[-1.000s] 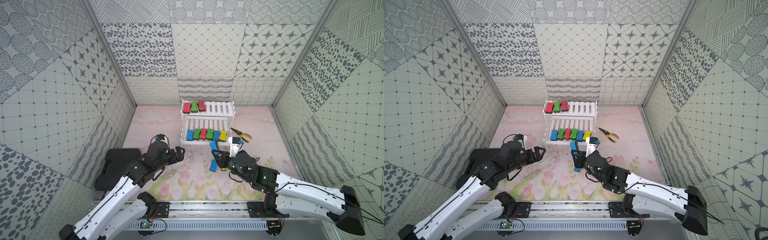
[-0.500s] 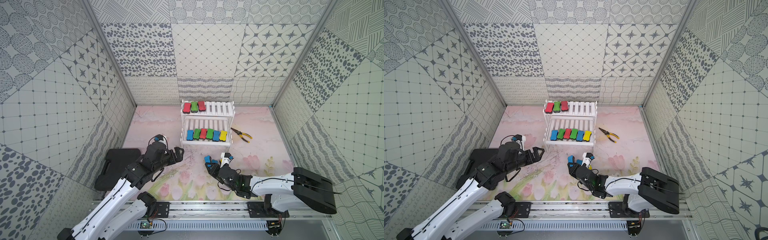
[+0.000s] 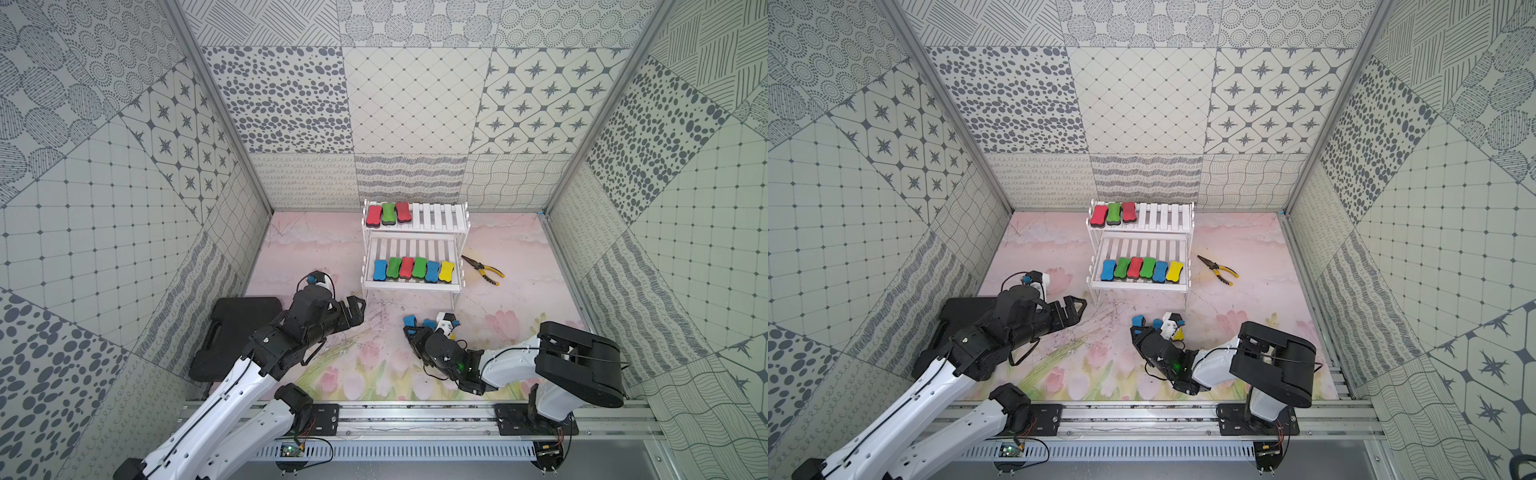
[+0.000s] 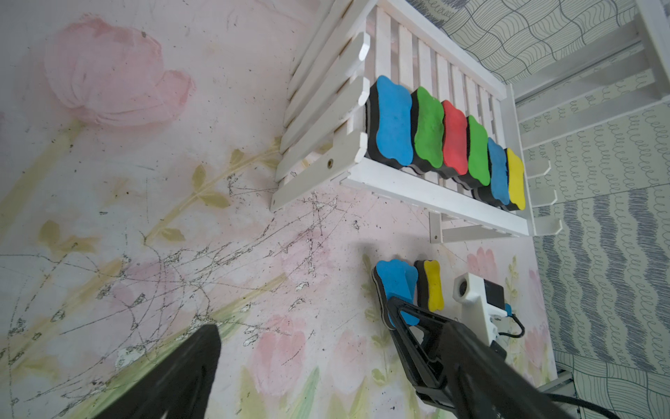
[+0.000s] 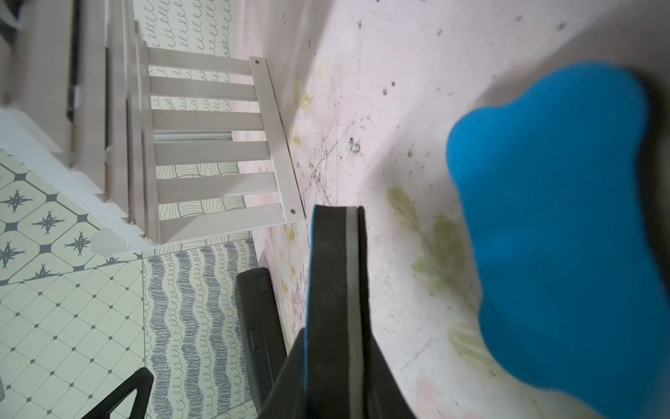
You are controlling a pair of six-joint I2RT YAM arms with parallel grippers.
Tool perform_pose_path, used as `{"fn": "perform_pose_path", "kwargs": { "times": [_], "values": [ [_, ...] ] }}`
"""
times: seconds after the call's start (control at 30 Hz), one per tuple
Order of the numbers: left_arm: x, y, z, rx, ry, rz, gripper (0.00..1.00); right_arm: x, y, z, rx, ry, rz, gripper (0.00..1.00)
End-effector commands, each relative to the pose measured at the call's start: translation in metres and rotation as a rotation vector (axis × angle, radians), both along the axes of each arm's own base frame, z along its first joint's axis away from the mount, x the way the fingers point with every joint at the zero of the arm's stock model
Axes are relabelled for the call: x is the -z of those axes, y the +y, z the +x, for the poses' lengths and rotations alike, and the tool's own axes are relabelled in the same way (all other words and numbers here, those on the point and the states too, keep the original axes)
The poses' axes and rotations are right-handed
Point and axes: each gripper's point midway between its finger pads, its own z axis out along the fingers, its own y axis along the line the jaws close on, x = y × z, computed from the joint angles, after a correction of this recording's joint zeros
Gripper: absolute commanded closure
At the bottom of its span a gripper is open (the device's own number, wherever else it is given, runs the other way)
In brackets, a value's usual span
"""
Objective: Remove the whiteboard erasers from the shelf
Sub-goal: Place the whiteboard eraser at the center of the board.
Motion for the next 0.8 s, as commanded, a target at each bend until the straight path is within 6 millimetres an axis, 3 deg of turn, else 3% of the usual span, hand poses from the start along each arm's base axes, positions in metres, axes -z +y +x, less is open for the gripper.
{"fn": "perform_pose_path", "kwargs": {
  "times": [0.0, 0.4, 0.53, 0.77],
  "values": [
    [0.004, 0.004, -0.001, -0.011, 0.010, 0.021, 0.01, -0.013, 0.007, 0.009, 0.052, -0.004, 0.081, 0.80],
    [0.006, 0.005, 0.000, -0.015, 0.016, 0.028, 0.00, 0.019, 0.005, 0.017, 0.089, 0.069, 0.095, 0.72],
    [0.005, 0.005, 0.000, -0.016, 0.013, 0.026, 0.00, 0.019, -0.001, 0.015, 0.093, 0.081, 0.079, 0.52],
    [0.004, 0.004, 0.000, -0.016, 0.018, 0.014, 0.00, 0.008, -0.007, 0.005, 0.062, 0.113, 0.041, 0.42]
  ]
}}
